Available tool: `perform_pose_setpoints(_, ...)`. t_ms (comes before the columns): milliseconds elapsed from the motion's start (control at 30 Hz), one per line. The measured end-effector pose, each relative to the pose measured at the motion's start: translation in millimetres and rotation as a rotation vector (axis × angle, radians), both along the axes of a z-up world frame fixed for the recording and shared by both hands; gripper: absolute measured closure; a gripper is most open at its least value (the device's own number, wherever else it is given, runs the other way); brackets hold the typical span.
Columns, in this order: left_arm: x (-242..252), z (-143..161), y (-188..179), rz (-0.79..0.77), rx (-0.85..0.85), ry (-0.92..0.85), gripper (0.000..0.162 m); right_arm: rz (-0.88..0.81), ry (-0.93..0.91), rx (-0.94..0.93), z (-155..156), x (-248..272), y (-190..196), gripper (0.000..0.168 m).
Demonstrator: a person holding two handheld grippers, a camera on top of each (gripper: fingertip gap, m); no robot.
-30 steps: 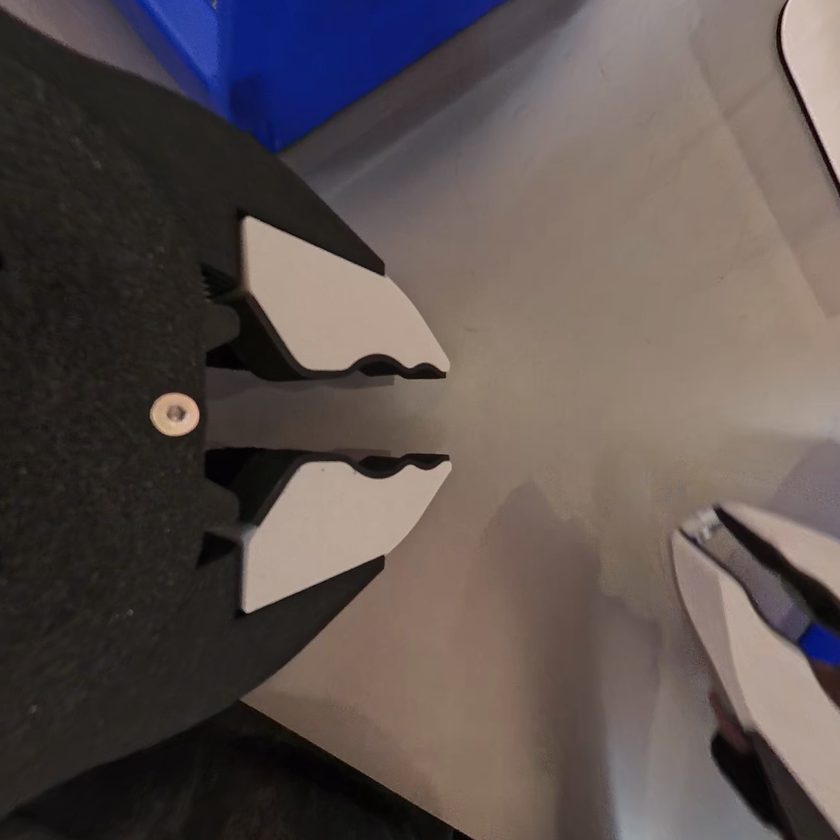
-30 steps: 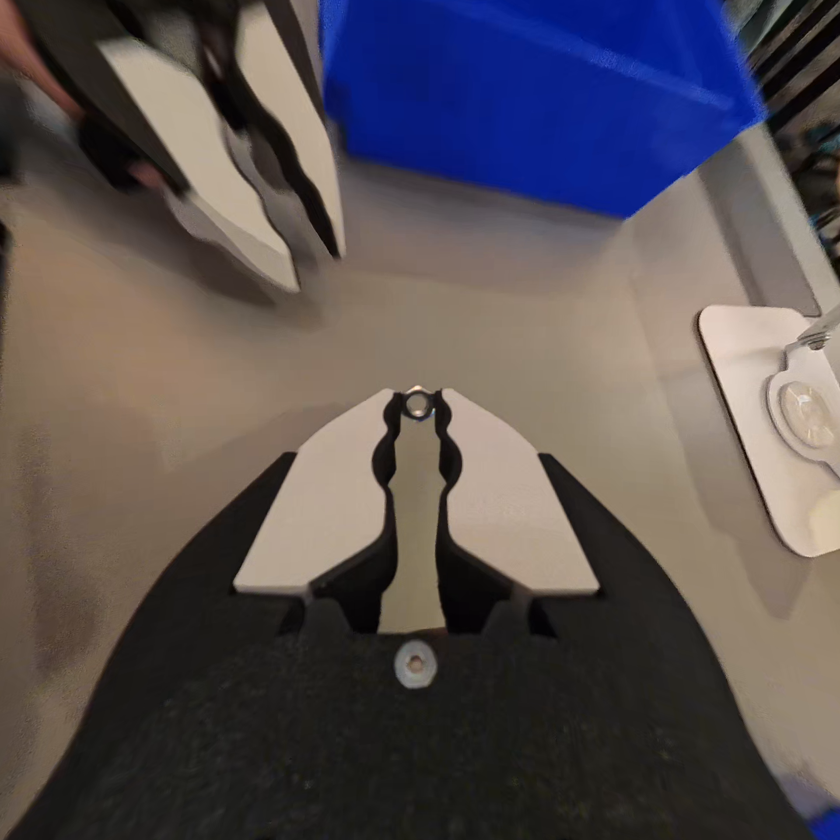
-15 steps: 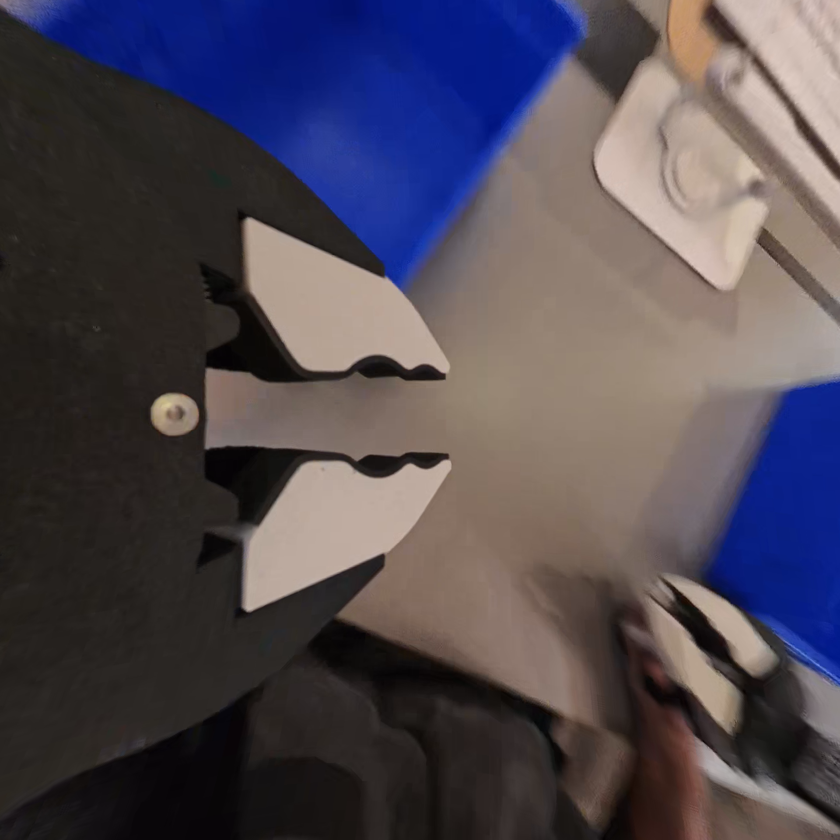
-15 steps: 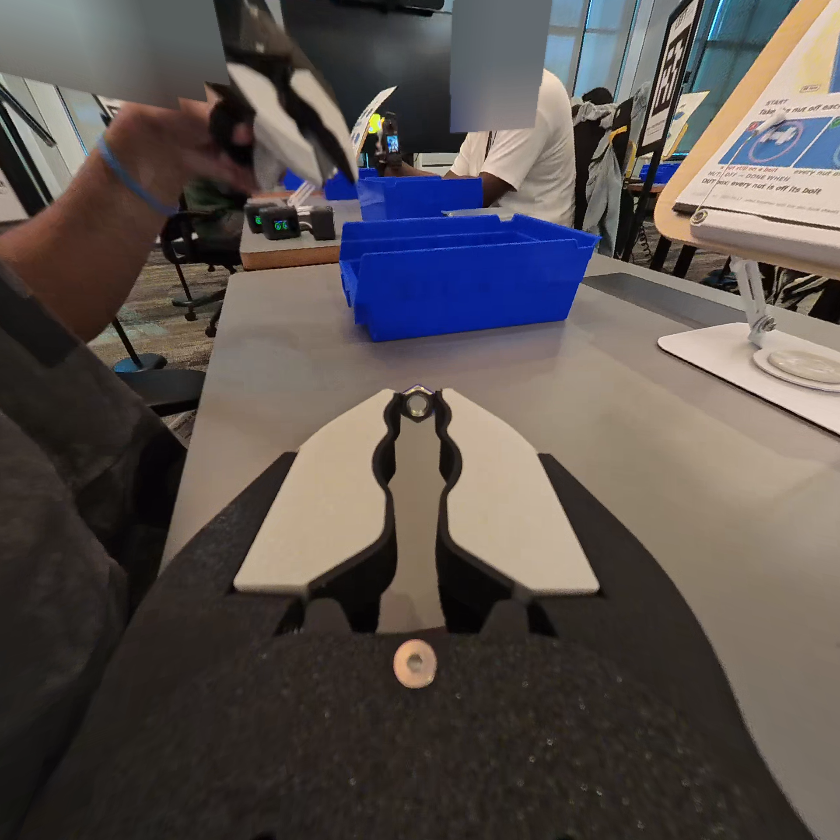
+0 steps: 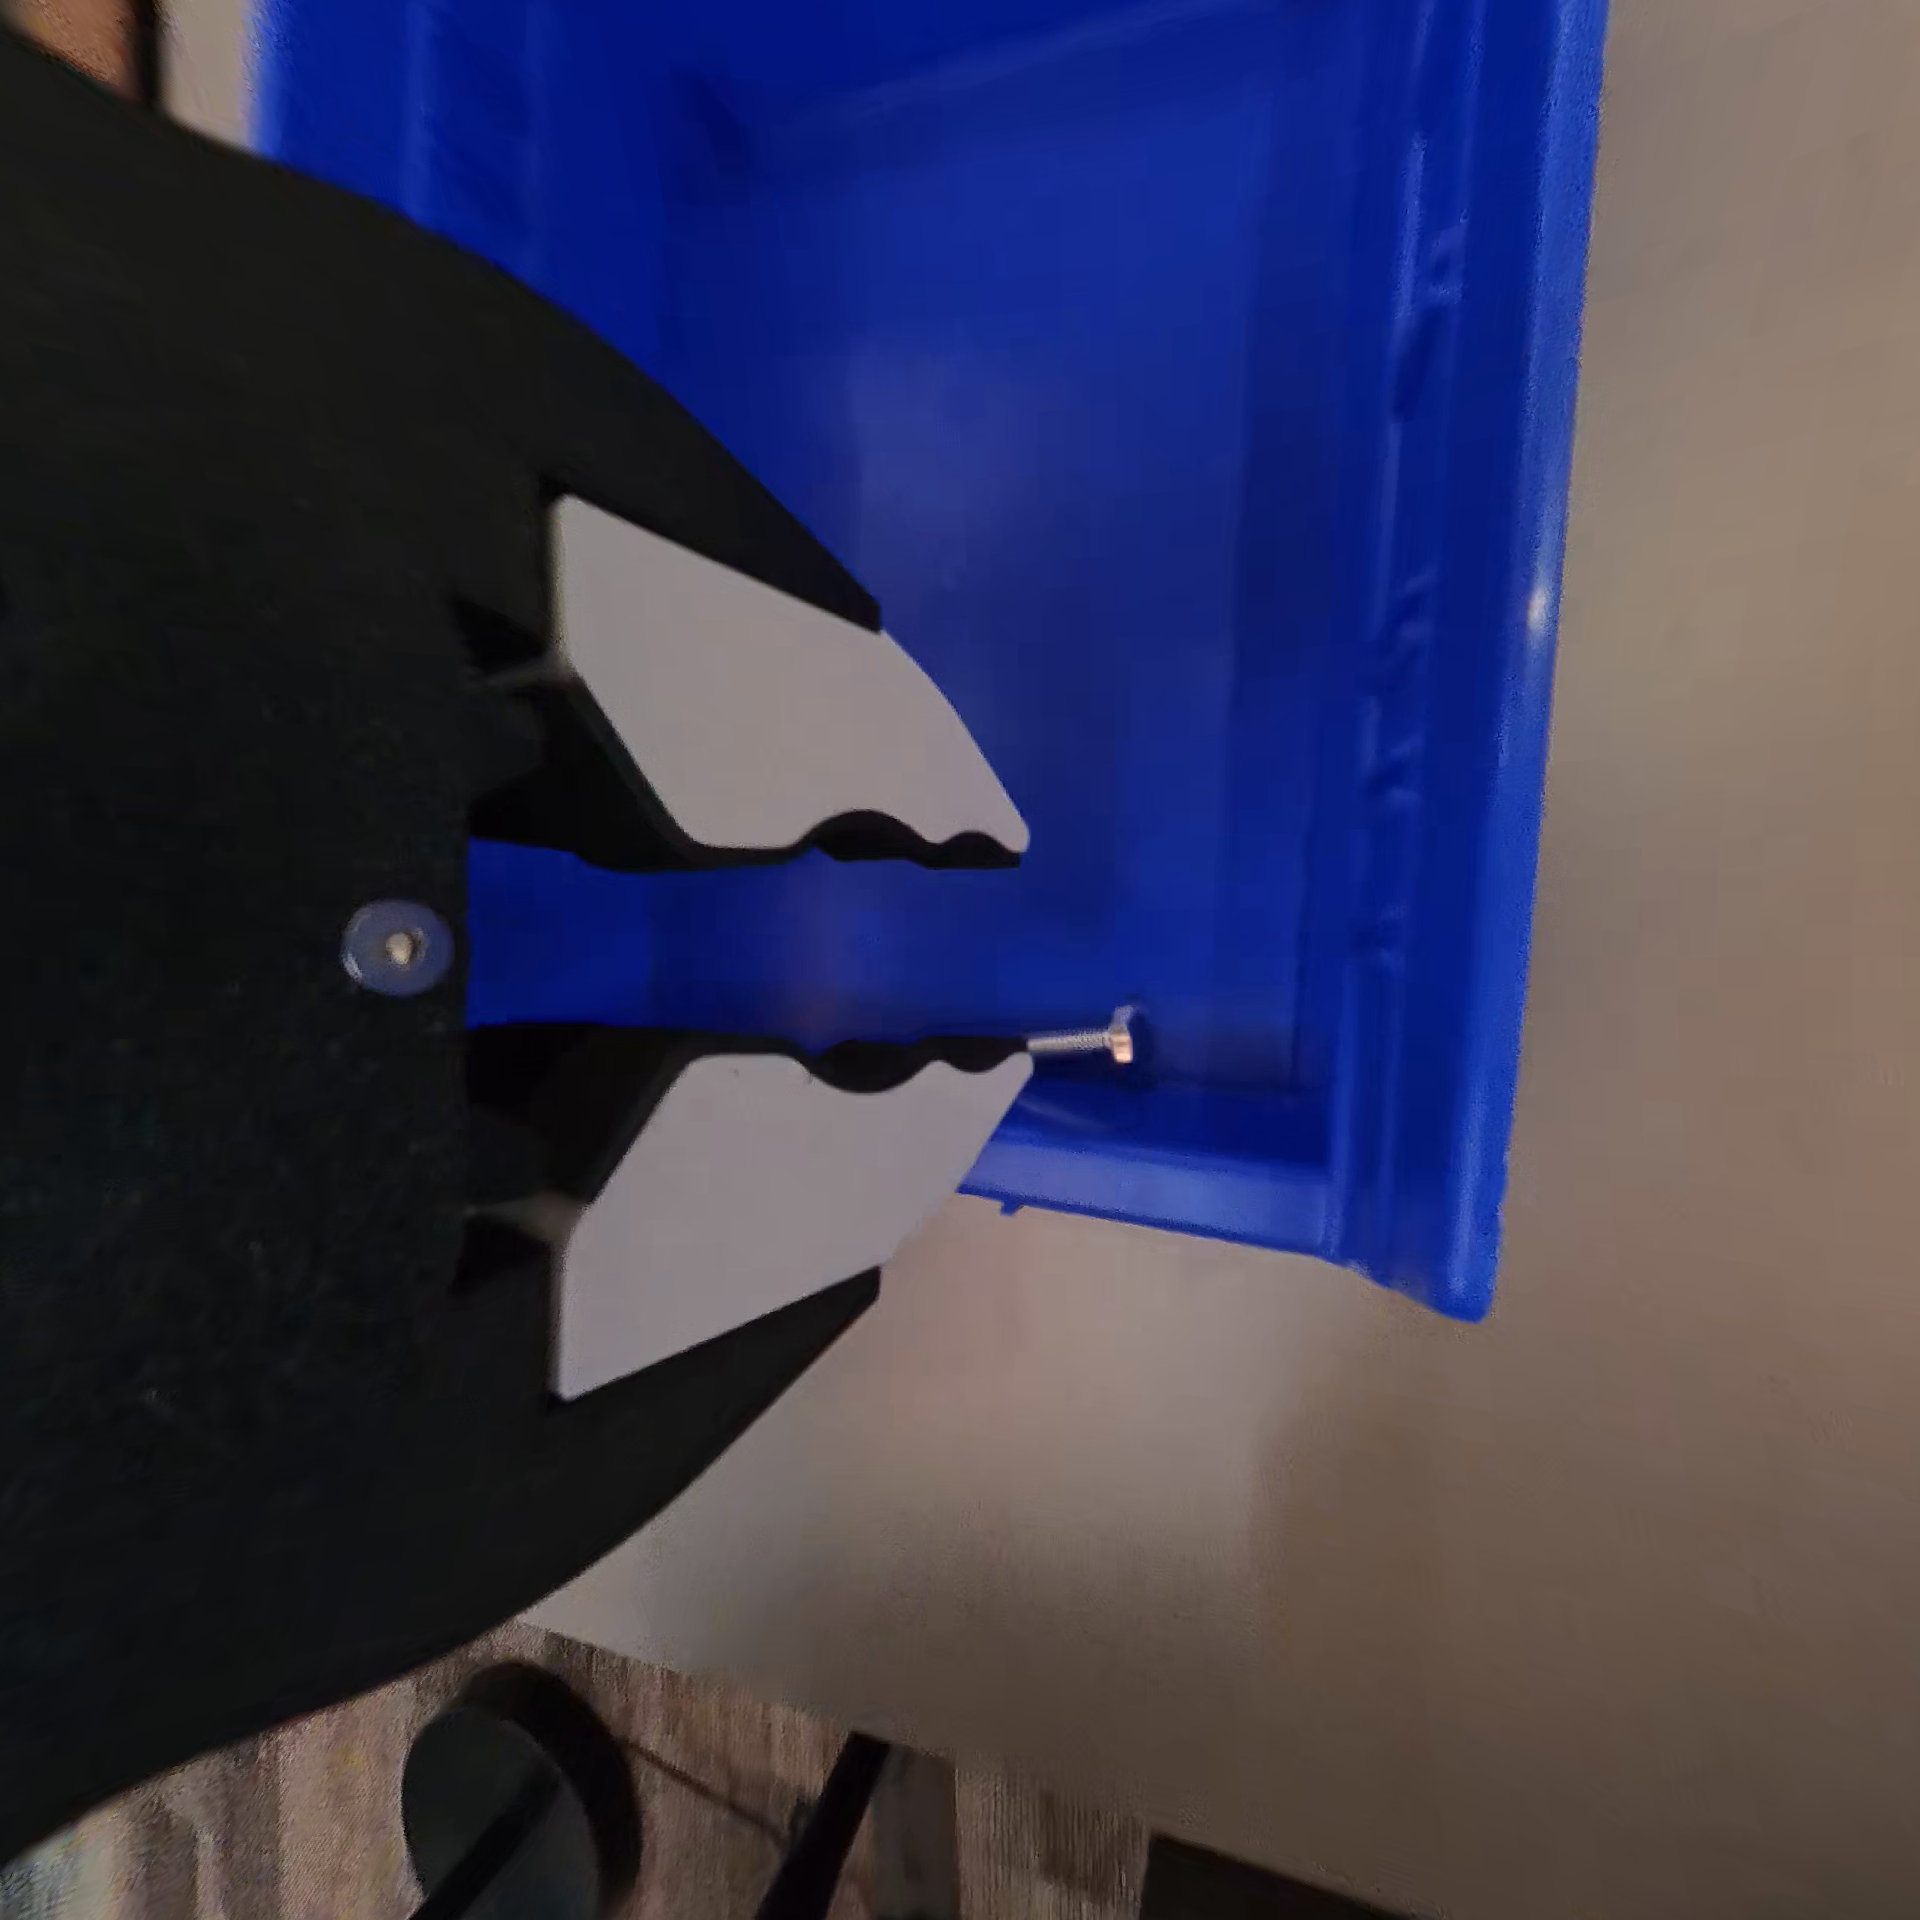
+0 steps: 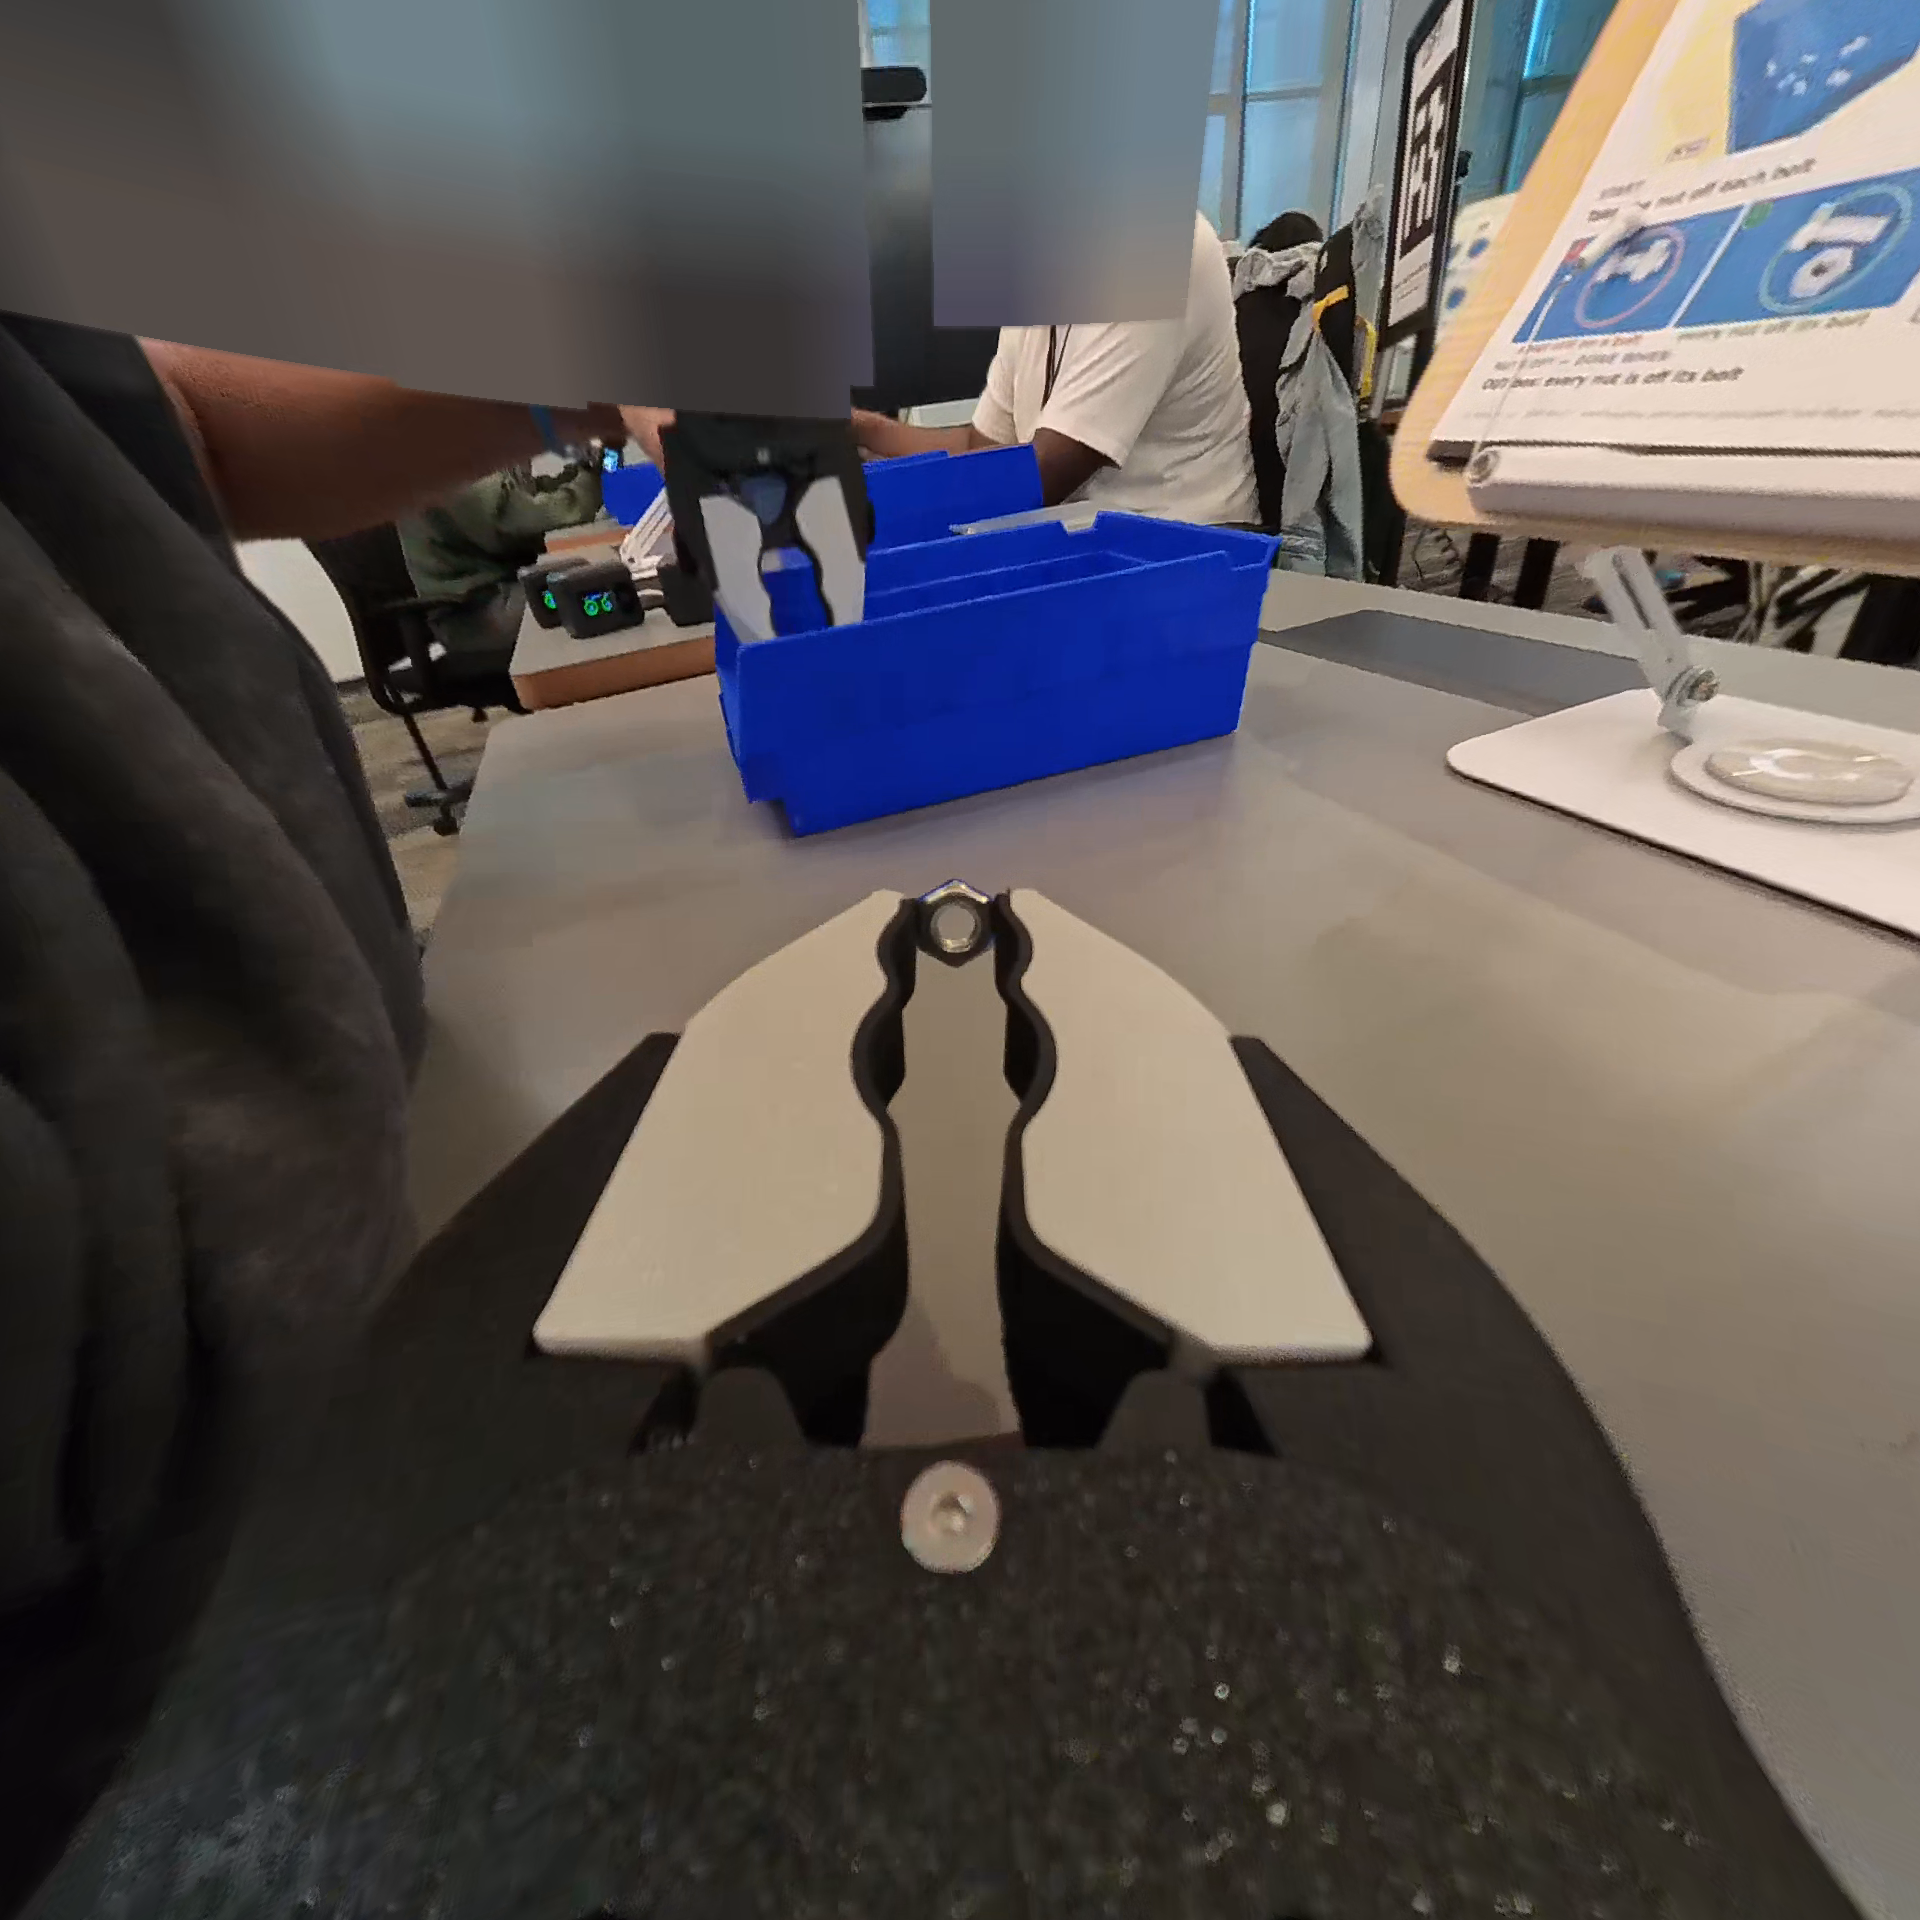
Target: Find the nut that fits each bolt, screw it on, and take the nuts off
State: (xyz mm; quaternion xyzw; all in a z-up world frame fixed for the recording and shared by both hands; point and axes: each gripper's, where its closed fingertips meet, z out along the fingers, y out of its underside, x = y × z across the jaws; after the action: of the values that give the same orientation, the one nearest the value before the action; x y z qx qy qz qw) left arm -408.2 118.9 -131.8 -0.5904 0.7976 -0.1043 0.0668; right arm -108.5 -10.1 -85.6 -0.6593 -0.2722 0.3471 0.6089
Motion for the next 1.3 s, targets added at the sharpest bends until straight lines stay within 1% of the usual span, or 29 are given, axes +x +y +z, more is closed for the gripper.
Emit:
perform_pose_setpoints(67,0,-8,0,-0.009,-0.061,-0.017,0.131,-0.014,0.024,-0.018,0,3,5,0.154)
perform_pose_setpoints(167,6,-17,-5,0.021,-0.219,-0.032,0.131,-0.046,0.038,-0.026,1,7,11,0.154)
perform_pose_setpoints(267,8,-27,-14,0.026,-0.351,0.019,0.131,-0.065,0.04,-0.027,1,9,13,0.154)
perform_pose_setpoints(333,8,-34,-19,0.016,-0.398,0.048,0.131,-0.074,0.037,-0.027,0,9,13,0.154)
perform_pose_setpoints(400,6,-43,-18,-0.003,-0.383,0.084,0.133,-0.076,0.034,-0.03,0,9,14,0.154)
perform_pose_setpoints(500,6,-50,-19,-0.007,-0.414,0.111,0.133,-0.069,0.036,-0.04,-1,9,14,0.154)
perform_pose_setpoints(567,6,-51,-20,-0.018,-0.428,0.13,0.139,-0.064,0.043,-0.044,-1,9,14,0.154)
perform_pose_setpoints(667,5,-52,-21,-0.044,-0.403,0.136,0.14,-0.055,0.055,-0.048,0,10,14,0.154)
perform_pose_setpoints(700,4,-53,-23,-0.049,-0.401,0.138,0.145,-0.052,0.057,-0.049,0,10,14,0.154)
perform_pose_setpoints(733,4,-53,-24,-0.044,-0.4,0.136,0.148,-0.05,0.056,-0.049,0,9,14,0.154)
perform_pose_setpoints(900,3,-53,-23,-0.015,-0.381,0.12,0.148,-0.04,0.038,-0.038,-1,6,12,0.154)
perform_pose_setpoints(1000,2,-51,-9,0.027,-0.309,0.099,0.148,-0.037,0.039,-0.035,0,6,12,0.154)
perform_pose_setpoints(1067,5,-40,5,0.092,-0.28,0.028,0.148,-0.039,0.043,-0.032,0,7,11,0.154)
perform_pose_setpoints(1100,9,-29,13,0.133,-0.274,-0.033,0.148,-0.04,0.043,-0.032,0,7,11,0.154)
perform_pose_setpoints(1233,38,38,39,0.317,-0.257,-0.413,0.148,-0.02,0.026,-0.032,-1,3,10,0.154)
perform_pose_setpoints(1300,56,73,41,0.385,-0.251,-0.603,0.148,-0.01,0.012,-0.034,-2,0,9,0.154)
